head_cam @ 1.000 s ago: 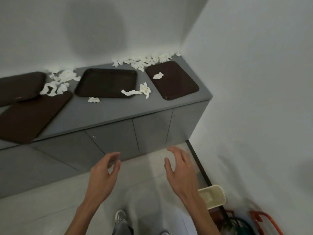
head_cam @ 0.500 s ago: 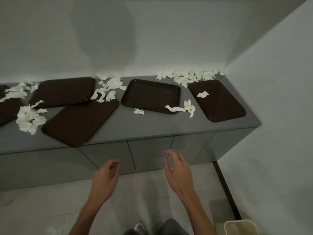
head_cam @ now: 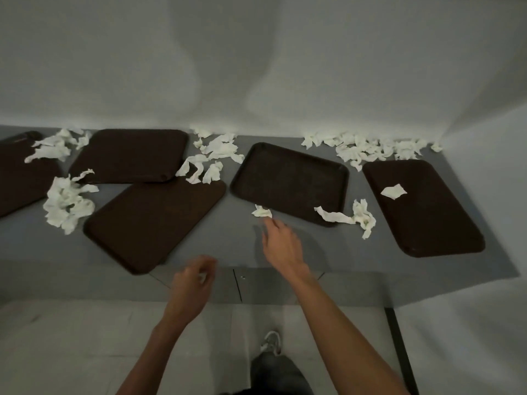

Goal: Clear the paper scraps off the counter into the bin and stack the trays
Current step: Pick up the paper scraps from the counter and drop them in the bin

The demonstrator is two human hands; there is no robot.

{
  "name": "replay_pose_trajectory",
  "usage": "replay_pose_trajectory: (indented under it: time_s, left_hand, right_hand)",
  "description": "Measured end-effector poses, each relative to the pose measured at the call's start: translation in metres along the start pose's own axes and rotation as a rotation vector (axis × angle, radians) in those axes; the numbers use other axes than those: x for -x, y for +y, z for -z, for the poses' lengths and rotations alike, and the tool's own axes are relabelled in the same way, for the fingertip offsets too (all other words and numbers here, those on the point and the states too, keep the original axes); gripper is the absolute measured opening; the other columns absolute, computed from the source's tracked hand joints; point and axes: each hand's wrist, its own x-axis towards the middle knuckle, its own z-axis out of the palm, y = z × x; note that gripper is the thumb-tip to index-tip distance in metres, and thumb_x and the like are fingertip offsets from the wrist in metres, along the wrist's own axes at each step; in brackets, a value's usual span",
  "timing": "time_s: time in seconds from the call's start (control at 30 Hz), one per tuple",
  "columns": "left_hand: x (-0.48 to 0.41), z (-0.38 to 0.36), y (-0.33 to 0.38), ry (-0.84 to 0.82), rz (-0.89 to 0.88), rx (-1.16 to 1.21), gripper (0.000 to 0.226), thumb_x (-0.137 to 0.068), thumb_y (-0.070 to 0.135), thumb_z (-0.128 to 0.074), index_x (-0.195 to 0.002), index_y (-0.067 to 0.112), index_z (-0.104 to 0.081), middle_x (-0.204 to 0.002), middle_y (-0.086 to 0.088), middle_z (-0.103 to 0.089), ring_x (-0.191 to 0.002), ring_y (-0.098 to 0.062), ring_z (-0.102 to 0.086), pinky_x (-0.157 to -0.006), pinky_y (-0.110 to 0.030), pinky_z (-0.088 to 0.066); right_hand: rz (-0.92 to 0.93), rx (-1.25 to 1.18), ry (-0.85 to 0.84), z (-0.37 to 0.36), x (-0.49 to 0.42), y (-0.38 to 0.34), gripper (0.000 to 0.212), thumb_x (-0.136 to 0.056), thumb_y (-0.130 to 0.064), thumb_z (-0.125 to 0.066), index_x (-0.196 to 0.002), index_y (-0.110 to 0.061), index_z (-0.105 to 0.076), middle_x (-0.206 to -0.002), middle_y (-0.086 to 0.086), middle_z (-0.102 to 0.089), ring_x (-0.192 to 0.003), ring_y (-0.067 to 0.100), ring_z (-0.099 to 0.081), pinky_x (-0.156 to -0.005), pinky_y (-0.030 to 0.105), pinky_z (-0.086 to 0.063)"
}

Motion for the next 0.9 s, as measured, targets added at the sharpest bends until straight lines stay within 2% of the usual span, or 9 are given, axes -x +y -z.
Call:
replay_pose_trajectory:
  time_s: [0.07,0.23,0.33,0.43,0.57,0.67,0.8,0.9]
  left_hand:
    - [-0.022,-0.003,0.003,-0.005,0.004,0.005,0.015,-0.098,0.016,-0.067,-0.107,0.027,-0.071,-0.103,0.012,-0.074,-0.091,-0.010,-0.072,-0.083,-0.034,-0.060]
    - [-0.067,-0.003,0.006,0.023,0.010,0.001,0.018,-0.096,0.012,-0.067,-0.108,0.025,-0.072,-0.100,0.011,-0.074,-0.093,-0.010,-0.072,-0.084,-0.035,-0.060]
    - [-0.090,-0.005,0.005,0.038,-0.001,-0.005,0.019,-0.095,0.009,-0.069,-0.108,0.022,-0.073,-0.100,0.011,-0.074,-0.092,-0.008,-0.071,-0.084,-0.036,-0.060]
    - [-0.126,0.003,-0.001,0.015,-0.007,-0.058,0.020,-0.095,0.015,-0.067,-0.110,0.027,-0.071,-0.102,0.011,-0.074,-0.093,-0.008,-0.071,-0.084,-0.035,-0.059]
    - [-0.201,0.024,-0.008,-0.003,-0.061,-0.213,0.018,-0.095,0.018,-0.060,-0.109,0.028,-0.067,-0.099,0.006,-0.071,-0.089,-0.018,-0.069,-0.077,-0.039,-0.057]
    - [-0.270,0.035,-0.016,-0.046,-0.092,-0.327,0.028,-0.092,0.011,-0.052,-0.115,0.026,-0.063,-0.110,-0.001,-0.067,-0.101,-0.029,-0.066,-0.085,-0.046,-0.056]
    - [-0.347,0.035,-0.037,-0.138,-0.092,-0.449,0.056,-0.087,-0.008,-0.047,-0.138,0.017,-0.050,-0.140,-0.011,-0.052,-0.118,-0.041,-0.057,-0.096,-0.054,-0.052]
    - [-0.379,0.023,-0.075,-0.245,-0.205,-0.543,0.073,-0.084,-0.016,-0.048,-0.152,0.009,-0.039,-0.163,-0.013,-0.032,-0.140,-0.041,-0.044,-0.116,-0.048,-0.039]
  right_hand:
    - [-0.001,-0.010,-0.052,-0.012,-0.035,0.003,0.044,-0.104,-0.018,-0.052,-0.146,-0.028,-0.053,-0.136,0.003,-0.063,-0.113,0.034,-0.064,-0.088,0.045,-0.054]
    - [-0.022,-0.018,-0.167,-0.050,-0.092,0.019,0.036,-0.108,-0.027,-0.049,-0.142,-0.028,-0.057,-0.141,0.006,-0.059,-0.121,0.035,-0.059,-0.099,0.047,-0.053]
    - [0.031,0.060,-0.163,-0.068,-0.106,0.020,0.028,-0.107,-0.024,-0.053,-0.129,-0.019,-0.070,-0.133,0.006,-0.065,-0.117,0.034,-0.062,-0.104,0.043,-0.049]
    - [0.054,0.050,-0.188,-0.080,-0.113,0.018,0.027,-0.105,-0.015,-0.053,-0.125,-0.009,-0.071,-0.127,0.011,-0.069,-0.120,0.034,-0.061,-0.103,0.042,-0.051]
    - [0.062,0.068,-0.243,-0.082,-0.116,0.013,0.032,-0.097,-0.009,-0.057,-0.126,-0.010,-0.069,-0.124,0.013,-0.066,-0.121,0.033,-0.060,-0.100,0.043,-0.051]
    - [-0.006,0.052,-0.227,-0.079,-0.121,0.007,0.037,-0.100,-0.005,-0.052,-0.135,-0.012,-0.063,-0.128,0.013,-0.065,-0.121,0.032,-0.061,-0.098,0.042,-0.050]
    - [-0.100,0.093,-0.255,-0.080,-0.119,-0.002,0.031,-0.107,-0.007,-0.043,-0.131,-0.011,-0.061,-0.133,0.014,-0.054,-0.116,0.038,-0.059,-0.093,0.043,-0.048]
    - [-0.208,0.084,-0.210,-0.089,-0.116,-0.005,0.031,-0.106,-0.009,-0.049,-0.132,-0.012,-0.066,-0.141,0.014,-0.054,-0.110,0.036,-0.067,-0.095,0.043,-0.052]
